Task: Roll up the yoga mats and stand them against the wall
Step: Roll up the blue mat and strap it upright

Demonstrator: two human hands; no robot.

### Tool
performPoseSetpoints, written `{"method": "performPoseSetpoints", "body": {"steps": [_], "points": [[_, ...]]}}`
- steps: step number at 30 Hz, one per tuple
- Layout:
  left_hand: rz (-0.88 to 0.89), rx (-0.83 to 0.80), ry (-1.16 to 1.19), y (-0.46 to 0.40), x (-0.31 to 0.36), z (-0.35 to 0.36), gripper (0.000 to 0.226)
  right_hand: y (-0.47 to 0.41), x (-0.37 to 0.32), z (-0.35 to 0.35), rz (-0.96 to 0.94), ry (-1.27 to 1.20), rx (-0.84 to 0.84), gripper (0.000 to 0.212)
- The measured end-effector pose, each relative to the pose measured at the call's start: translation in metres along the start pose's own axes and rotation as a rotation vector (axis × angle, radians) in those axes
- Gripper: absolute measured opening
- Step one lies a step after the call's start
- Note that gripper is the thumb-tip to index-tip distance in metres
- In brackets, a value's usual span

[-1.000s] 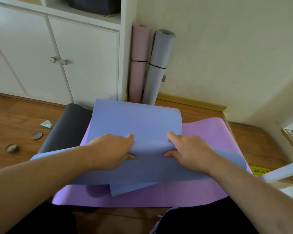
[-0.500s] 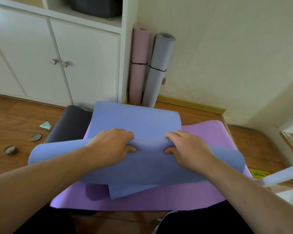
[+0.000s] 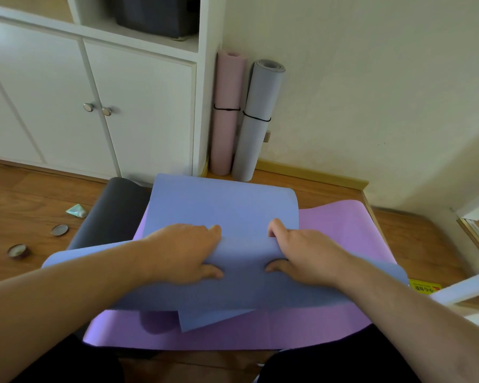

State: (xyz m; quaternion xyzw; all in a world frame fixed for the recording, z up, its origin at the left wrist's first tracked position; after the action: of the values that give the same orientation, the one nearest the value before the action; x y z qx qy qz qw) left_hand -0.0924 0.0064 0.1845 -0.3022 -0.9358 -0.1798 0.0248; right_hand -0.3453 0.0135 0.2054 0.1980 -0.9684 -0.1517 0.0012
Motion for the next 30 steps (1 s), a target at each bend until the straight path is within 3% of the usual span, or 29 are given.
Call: {"method": "performPoseSetpoints", "body": {"steps": [5, 15, 19, 23, 26, 30], "points": [[-0.056, 0.033, 0.144, -0.004, -0.005, -0.004, 0.040, -0.008, -0.001, -0.009, 0.005, -0.023, 0.059, 0.045], [-0.152, 0.167, 0.085, -0.019, -0.007, 0.002, 0.032, -0.023, 0.001, 0.018, 0.055, 0.032, 0.182, 0.028], [-0.095, 0.112, 0.063, -0.026, -0.006, 0.012, 0.022, -0.024, -0.007, 0.024, 0.020, 0.032, 0.115, 0.037], [-0.062, 0.047, 0.085, -0.023, -0.007, 0.018, 0.032, -0.024, -0.009, 0.028, 0.013, 0.070, 0.077, 0.052], [-0.048, 0.019, 0.041, -0.021, -0.005, 0.020, 0.045, -0.026, -0.007, 0.029, 0.025, 0.071, 0.076, 0.055], [-0.046, 0.005, 0.047, -0.023, -0.006, 0.025, 0.043, -0.025, -0.007, 0.030, -0.009, 0.018, 0.047, 0.052]]}}
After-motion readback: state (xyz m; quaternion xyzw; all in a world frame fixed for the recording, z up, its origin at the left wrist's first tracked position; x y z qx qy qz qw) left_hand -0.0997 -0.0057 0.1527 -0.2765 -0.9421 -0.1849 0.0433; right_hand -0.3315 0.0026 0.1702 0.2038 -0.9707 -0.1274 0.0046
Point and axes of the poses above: each hand's wrist, its own y-axis away from the middle knuckle, its own z-axis out of the palm, x = y × z, the point moved 2 cm from there along -y, towards the middle knuckle, and after that the axes turned 2 degrees about z, right-handed, at the moved point
